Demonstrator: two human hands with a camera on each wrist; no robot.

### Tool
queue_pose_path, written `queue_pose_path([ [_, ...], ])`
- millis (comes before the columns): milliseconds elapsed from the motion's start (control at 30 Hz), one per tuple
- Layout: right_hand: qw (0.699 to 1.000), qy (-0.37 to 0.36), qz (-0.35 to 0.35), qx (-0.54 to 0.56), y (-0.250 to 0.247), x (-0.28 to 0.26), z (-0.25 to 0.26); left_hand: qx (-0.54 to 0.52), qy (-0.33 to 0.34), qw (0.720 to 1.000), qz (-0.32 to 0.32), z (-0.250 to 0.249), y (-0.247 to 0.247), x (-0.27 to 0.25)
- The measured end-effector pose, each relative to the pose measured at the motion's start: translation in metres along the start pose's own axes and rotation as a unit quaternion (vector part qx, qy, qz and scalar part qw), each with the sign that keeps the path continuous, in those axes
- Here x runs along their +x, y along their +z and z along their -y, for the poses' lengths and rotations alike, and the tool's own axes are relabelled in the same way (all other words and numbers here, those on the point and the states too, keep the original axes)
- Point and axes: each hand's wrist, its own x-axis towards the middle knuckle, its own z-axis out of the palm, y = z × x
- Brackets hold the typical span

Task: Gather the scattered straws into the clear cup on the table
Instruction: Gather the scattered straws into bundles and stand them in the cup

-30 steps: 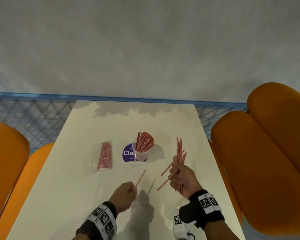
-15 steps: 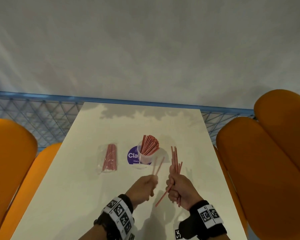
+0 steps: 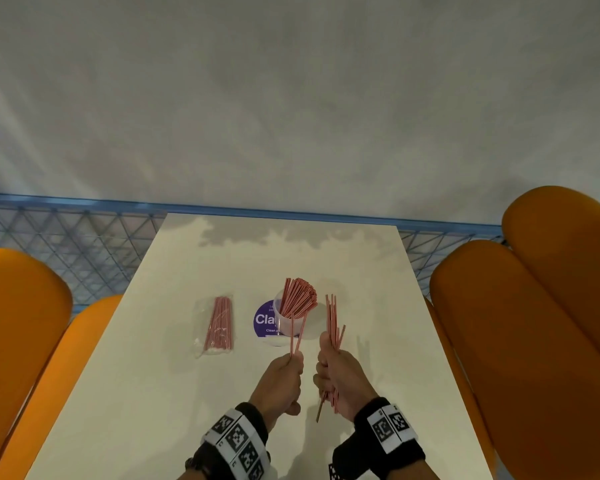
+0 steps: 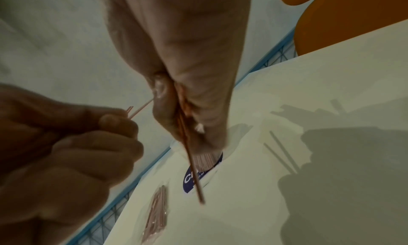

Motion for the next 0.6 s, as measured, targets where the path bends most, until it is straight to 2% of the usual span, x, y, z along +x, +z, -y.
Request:
queue_pose_path([
  [67, 0.999, -0.013, 0.001, -0.035, 0.004, -0.001, 0.001, 0.032, 0.009, 0.999, 0.031, -0.002, 0.003, -0.002],
  [167, 0.991, -0.058, -0.021, -0.120, 0.008, 0.003, 0.002, 0.166, 0.046, 0.981, 0.090, -0.001, 0.013, -0.006],
  [300, 0.981, -0.105, -0.069, -0.145, 0.000, 0.004, 0.015, 0.161, 0.025, 0.979, 0.126, 0.006, 0.007, -0.007],
  [367, 0.982, -0.142, -0.066, -0.107, -0.002, -0.001, 0.023, 0.070, -0.011, 0.992, 0.101, 0.010, -0.002, -0.007],
  [433, 0.982, -0.173, -0.054, -0.042, 0.005, -0.011, 0.033, -0.101, -0.075, 0.989, 0.077, 0.011, -0.009, -0.006],
  [467, 0.983, -0.178, -0.049, -0.001, 0.013, -0.017, 0.038, -0.201, -0.109, 0.970, 0.081, 0.010, -0.012, -0.005],
  [533, 0.980, -0.188, -0.025, 0.065, 0.030, -0.028, 0.046, -0.354, -0.154, 0.915, 0.113, 0.006, -0.016, -0.002],
  [600, 0.972, -0.220, 0.015, 0.075, 0.046, -0.040, 0.049, -0.438, -0.151, 0.871, 0.165, -0.001, -0.018, -0.004],
])
